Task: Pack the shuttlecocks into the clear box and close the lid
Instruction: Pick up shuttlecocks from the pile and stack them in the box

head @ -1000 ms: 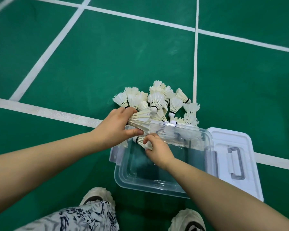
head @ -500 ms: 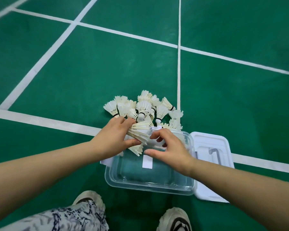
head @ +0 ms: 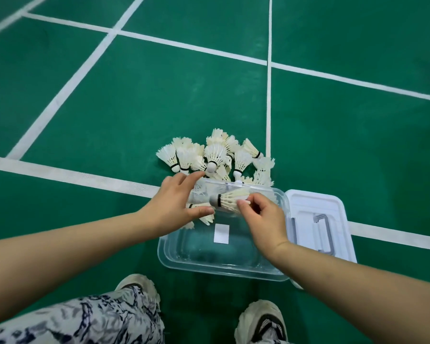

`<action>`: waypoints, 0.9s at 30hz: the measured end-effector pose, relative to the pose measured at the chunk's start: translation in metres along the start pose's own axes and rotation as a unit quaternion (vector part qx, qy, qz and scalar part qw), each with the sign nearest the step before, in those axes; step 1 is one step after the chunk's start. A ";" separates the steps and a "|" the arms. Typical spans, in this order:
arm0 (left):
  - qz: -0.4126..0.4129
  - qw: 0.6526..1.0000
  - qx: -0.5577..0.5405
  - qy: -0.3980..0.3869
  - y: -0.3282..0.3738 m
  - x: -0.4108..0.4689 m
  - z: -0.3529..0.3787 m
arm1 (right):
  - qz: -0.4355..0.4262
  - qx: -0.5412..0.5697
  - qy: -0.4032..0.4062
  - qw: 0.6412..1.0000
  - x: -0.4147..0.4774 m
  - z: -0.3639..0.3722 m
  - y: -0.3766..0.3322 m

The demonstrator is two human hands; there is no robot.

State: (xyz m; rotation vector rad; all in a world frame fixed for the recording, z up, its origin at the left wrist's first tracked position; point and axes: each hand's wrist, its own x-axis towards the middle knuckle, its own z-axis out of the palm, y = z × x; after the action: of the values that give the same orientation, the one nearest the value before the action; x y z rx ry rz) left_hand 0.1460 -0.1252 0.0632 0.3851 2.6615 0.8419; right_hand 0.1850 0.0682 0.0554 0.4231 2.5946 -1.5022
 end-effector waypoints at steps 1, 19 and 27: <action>-0.003 1.000 0.001 0.000 -0.001 0.001 0.000 | 0.014 -0.032 -0.005 0.999 0.004 -0.003 0.008; -0.020 0.999 0.013 -0.037 -0.018 0.012 0.012 | 0.115 -0.159 -0.121 0.973 0.046 0.069 0.077; -0.023 0.998 0.011 -0.052 -0.018 0.015 0.012 | 0.134 -0.142 -0.139 0.971 0.053 0.075 0.080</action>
State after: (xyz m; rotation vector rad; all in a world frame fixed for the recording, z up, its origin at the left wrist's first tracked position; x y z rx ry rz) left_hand 0.1341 -0.1277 0.0400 0.3625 2.5755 0.7595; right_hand 0.1550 0.0511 -0.0612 0.4680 2.3670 -1.0063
